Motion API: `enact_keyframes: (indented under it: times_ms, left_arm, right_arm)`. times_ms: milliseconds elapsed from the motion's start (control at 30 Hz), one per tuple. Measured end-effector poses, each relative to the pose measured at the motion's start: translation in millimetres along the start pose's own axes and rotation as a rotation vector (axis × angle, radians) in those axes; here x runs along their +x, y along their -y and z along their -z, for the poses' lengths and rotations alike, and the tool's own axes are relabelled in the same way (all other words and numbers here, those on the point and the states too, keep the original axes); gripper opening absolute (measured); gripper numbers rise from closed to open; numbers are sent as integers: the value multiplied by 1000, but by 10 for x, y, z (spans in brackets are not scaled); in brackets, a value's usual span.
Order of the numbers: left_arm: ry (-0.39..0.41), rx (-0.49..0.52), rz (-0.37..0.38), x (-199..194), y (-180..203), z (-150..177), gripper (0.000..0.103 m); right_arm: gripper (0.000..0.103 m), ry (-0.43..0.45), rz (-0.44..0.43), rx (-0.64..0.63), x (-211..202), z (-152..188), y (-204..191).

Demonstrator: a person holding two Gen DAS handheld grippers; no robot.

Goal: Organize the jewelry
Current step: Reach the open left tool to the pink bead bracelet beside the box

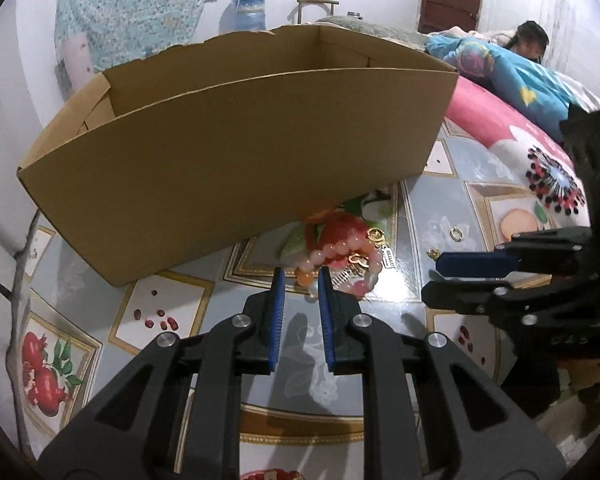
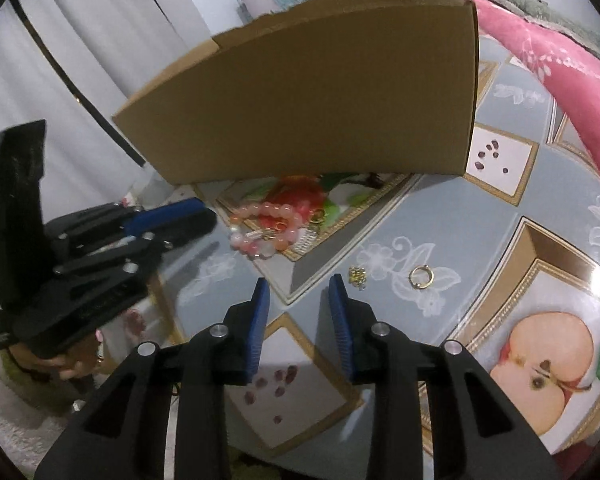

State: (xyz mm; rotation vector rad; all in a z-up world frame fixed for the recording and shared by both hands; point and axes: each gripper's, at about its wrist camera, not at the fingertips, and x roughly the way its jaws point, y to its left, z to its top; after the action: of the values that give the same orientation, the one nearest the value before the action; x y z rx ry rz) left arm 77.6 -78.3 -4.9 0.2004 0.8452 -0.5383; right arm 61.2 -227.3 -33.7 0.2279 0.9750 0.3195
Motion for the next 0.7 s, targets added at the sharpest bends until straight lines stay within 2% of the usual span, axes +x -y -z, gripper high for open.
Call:
enact_keyframes:
  times_ms: [100, 167, 267, 367, 700]
  left_arm:
    - [-33, -15, 7, 89, -61, -10, 16]
    - [-58, -46, 37, 135, -115, -13, 16]
    - [-69, -101, 99, 153, -190, -18, 16]
    - [-79, -129, 120, 195, -223, -47, 16]
    - [-110, -135, 138, 257, -231, -116, 17]
  right_arm:
    - [29, 5, 43, -7, -13, -32, 18]
    - [29, 4, 64, -3, -29, -65, 36]
    - [29, 18, -13, 33, -78, -106, 52]
    - [30, 18, -54, 40, -51, -175, 8]
    - [30, -12, -79, 51, 167, -349, -78]
